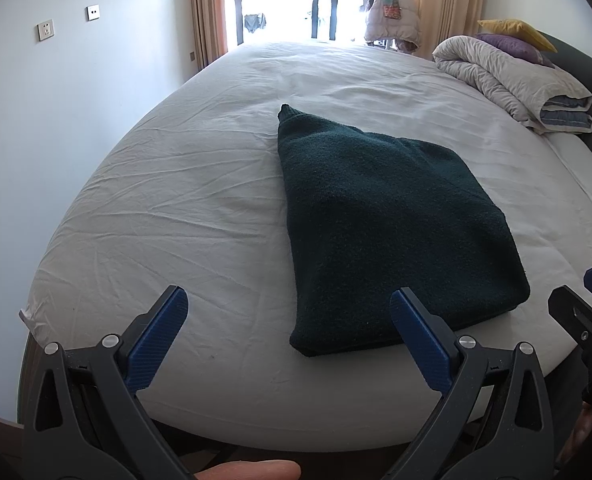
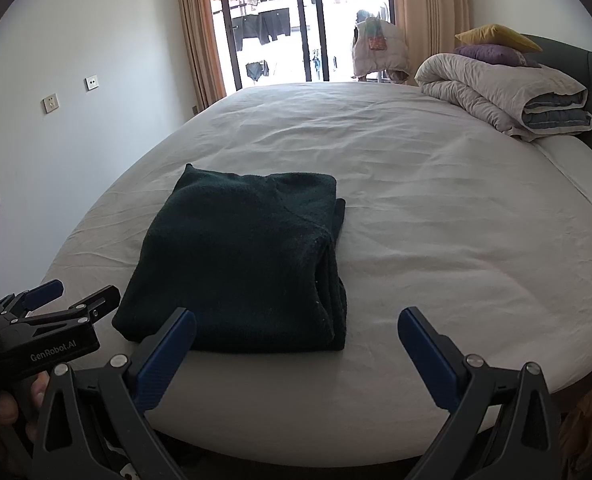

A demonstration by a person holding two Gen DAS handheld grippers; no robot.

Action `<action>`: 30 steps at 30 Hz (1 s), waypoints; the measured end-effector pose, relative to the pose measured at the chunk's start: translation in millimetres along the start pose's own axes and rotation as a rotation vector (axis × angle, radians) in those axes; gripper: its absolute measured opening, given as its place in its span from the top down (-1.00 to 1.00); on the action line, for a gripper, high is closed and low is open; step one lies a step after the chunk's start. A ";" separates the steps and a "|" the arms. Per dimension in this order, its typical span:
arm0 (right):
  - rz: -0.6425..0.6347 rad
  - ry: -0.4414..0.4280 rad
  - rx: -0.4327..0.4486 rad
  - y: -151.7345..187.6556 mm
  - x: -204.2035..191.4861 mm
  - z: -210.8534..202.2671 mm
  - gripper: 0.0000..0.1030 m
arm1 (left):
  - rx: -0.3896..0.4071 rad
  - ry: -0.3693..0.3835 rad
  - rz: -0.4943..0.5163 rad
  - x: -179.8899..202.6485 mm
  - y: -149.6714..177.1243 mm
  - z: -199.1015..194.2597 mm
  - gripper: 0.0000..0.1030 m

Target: Fold small clothes

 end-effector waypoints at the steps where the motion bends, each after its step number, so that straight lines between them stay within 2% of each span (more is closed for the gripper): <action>1: 0.000 0.000 0.000 0.2 0.4 -0.1 -1.00 | 0.000 0.001 0.001 0.0 -0.1 0.1 -1.00; 30: 0.004 -0.005 -0.010 2.9 2.0 2.9 -1.00 | -0.007 0.004 0.001 1.3 2.8 1.9 -1.00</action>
Point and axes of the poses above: each gripper's, at about its wrist camera, not at the fingertips, and z roughly the way its jaws point, x to its right, y to its underside, the point moved 2 cm from there along z, roughly the way its jaws point, and after that the axes turned 12 degrees about -x, right-handed, at the moved point
